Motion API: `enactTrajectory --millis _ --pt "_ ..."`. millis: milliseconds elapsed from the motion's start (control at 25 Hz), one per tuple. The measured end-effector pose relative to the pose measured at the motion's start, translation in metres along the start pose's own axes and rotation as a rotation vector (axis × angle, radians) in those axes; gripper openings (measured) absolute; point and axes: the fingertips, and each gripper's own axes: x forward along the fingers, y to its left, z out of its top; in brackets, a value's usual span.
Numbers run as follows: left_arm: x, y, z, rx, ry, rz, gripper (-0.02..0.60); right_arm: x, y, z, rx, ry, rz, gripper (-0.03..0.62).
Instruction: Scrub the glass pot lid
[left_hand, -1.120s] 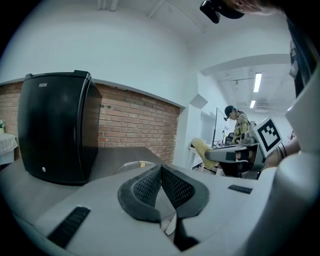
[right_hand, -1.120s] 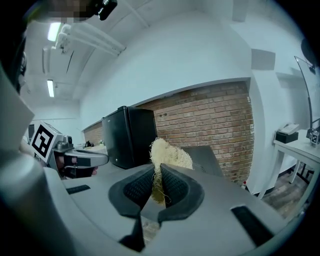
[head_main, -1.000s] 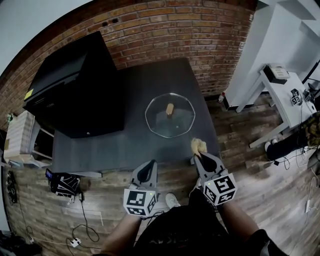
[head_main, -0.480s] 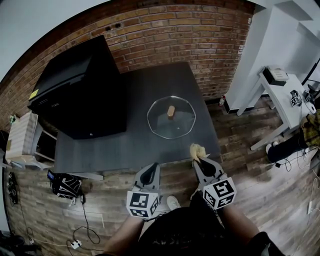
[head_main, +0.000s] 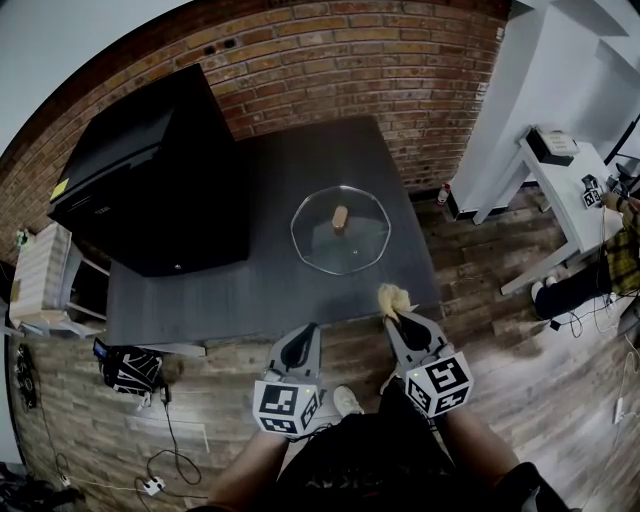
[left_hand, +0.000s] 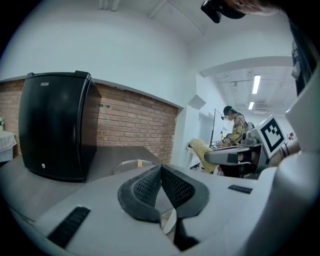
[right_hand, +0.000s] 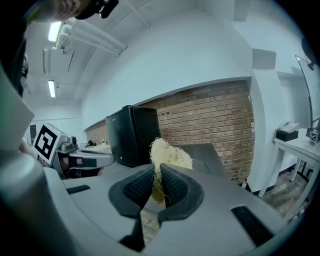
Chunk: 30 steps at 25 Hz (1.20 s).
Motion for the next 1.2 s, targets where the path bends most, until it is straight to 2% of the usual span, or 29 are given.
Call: enactTrajectory --millis 1200 --pt "0.002 0.008 -0.004 -0.006 0.011 -0.006 0.032 0.01 0.004 -0.007 -0.008 0.028 -0.003 0.041"
